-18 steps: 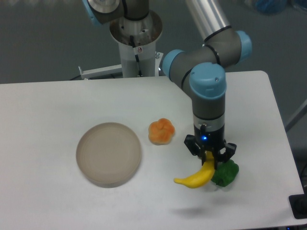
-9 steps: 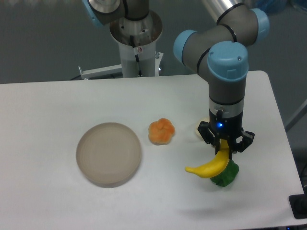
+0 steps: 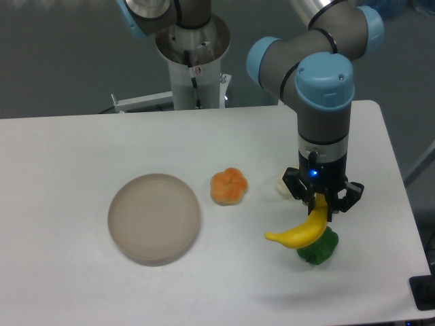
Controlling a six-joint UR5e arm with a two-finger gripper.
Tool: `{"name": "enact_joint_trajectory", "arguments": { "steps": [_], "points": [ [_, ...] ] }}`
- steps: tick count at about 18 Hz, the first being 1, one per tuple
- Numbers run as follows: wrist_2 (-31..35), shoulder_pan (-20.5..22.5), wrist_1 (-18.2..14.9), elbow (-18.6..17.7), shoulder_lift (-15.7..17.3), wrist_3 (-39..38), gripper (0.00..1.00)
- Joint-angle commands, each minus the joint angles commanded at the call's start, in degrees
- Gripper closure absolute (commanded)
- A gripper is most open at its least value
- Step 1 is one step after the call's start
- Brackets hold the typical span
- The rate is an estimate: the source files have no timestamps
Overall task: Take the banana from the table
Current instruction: 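Raise the held banana higher above the table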
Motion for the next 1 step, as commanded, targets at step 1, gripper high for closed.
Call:
{"name": "enact_joint_trajectory", "arguments": {
  "steps": [1],
  "points": [
    [0.0, 0.0, -0.1, 0.0, 0.0, -0.1, 0.85]
  ]
}}
